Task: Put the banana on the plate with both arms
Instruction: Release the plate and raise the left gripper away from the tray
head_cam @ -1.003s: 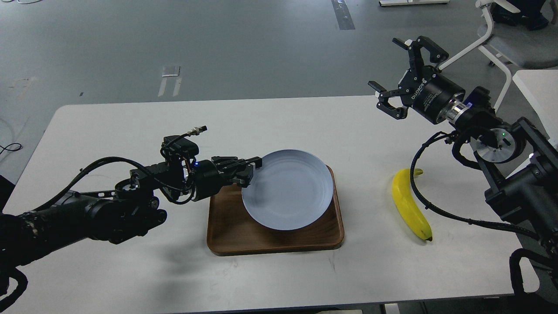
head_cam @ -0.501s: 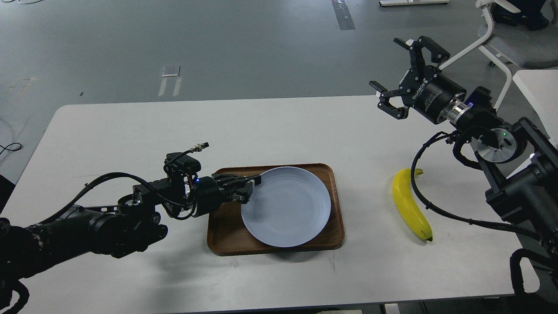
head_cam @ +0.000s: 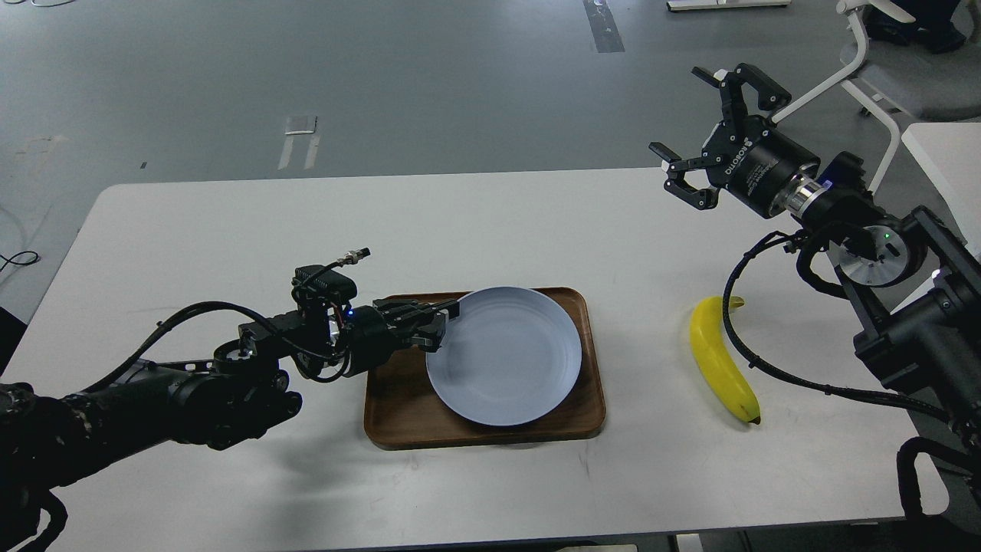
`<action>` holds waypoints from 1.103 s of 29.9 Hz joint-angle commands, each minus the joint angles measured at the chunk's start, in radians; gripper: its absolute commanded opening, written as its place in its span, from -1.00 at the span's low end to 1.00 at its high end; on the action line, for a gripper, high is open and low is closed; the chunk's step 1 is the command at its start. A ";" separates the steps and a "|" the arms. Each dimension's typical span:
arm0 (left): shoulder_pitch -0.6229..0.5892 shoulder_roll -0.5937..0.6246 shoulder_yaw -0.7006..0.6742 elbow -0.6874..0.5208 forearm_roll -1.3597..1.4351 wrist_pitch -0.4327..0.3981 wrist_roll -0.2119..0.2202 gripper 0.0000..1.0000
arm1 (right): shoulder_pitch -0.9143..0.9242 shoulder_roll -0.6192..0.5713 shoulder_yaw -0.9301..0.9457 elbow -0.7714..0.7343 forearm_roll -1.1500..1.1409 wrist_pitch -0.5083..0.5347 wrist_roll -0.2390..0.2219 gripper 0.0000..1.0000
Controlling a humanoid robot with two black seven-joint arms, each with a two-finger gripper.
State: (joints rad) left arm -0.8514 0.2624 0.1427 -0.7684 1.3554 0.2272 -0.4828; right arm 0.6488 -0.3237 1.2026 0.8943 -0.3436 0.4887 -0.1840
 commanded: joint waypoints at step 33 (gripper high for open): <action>-0.170 0.110 -0.575 0.009 -1.214 -0.439 0.402 0.98 | 0.020 -0.583 -0.647 0.551 -1.181 0.000 -0.018 0.94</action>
State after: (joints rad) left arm -1.0447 0.3692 -0.4181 -0.7596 0.1420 -0.2128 -0.0787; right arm 0.6781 -0.9243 0.5950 1.4429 -1.4609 0.4891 -0.2035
